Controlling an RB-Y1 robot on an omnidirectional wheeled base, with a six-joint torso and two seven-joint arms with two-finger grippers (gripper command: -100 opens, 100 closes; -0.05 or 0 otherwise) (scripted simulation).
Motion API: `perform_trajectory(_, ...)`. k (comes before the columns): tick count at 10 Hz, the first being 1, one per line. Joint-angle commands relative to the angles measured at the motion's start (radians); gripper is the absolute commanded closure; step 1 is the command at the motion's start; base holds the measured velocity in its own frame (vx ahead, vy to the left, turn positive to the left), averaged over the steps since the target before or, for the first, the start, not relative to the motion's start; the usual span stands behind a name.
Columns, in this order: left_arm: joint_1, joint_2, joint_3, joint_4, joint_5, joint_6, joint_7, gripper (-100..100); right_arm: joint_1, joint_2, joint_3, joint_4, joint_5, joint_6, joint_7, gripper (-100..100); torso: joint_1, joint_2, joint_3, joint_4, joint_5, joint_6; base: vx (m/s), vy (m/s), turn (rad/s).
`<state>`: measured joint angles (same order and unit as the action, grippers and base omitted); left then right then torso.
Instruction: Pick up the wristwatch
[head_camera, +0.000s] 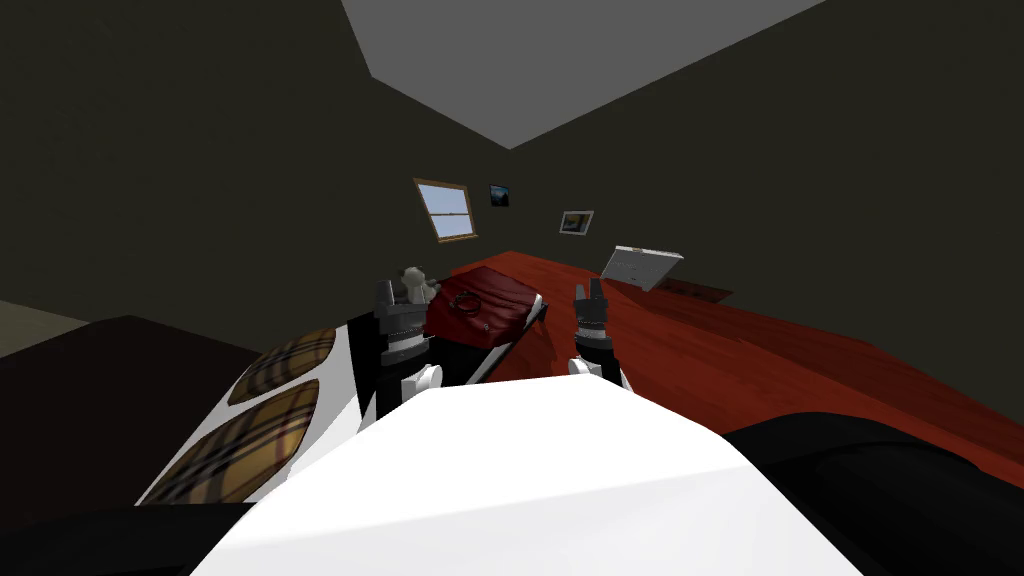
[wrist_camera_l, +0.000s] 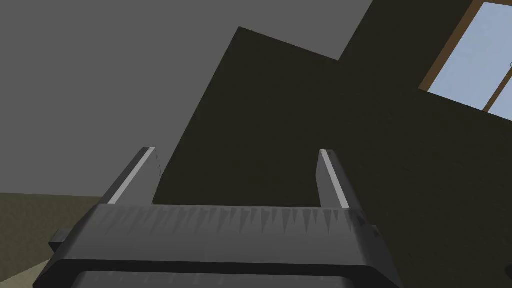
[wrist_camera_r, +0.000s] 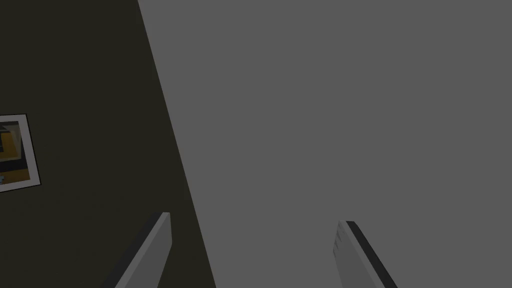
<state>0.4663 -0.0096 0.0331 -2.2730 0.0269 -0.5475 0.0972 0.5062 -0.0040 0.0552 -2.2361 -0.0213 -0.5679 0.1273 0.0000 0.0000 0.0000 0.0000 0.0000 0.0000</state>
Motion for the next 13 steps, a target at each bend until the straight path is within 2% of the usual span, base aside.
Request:
perform_trajectory(1, -0.004, 0.033, -0.003, 0.013, -0.001, 0.007, 0.001, -100, 0.0, 0.0, 0.0, 0.0, 0.0, 0.0, 0.0, 0, 0.0, 0.0, 0.0, 0.0, 0.0, 0.0, 0.008, -0.001, -0.005)
perform_trajectory(4, -0.018, 0.099, -0.014, 0.065, -0.005, 0.036, 0.006, -100, 0.0, 0.0, 0.0, 0.0, 0.0, 0.0, 0.0, 0, 0.0, -0.002, -0.001, 0.0, 0.0, 0.0, 0.025, -0.006, -0.009)
perform_trajectory(7, -0.04, 0.146, -0.03, 0.146, -0.011, 0.082, 0.013, -100, 0.0, 0.0, 0.0, 0.0, 0.0, 0.0, 0.0, 0, 0.0, -0.003, -0.002, -0.001, 0.0, 0.0, 0.045, -0.006, -0.009)
perform_trajectory(9, -0.058, 0.165, -0.044, 0.211, -0.016, 0.12, 0.019, -100, 0.0, 0.0, 0.0, 0.0, 0.0, 0.0, 0.0, 0, -0.001, -0.004, -0.002, -0.001, 0.0, 0.0, 0.056, -0.016, -0.009)
perform_trajectory(10, -0.058, 0.165, -0.044, 0.211, -0.016, 0.12, 0.019, -100, 0.0, 0.0, 0.0, 0.0, 0.0, 0.0, 0.0, 0, -0.001, -0.004, -0.002, -0.001, 0.0, 0.0, 0.037, -0.011, -0.002)
perform_trajectory(13, -0.088, 0.179, -0.066, 0.31, -0.024, 0.184, 0.028, -100, 0.0, 0.0, 0.0, 0.0, 0.0, 0.0, 0.0, 0, 0.0, -0.004, -0.002, -0.001, 0.0, 0.0, 0.049, -0.007, -0.008)
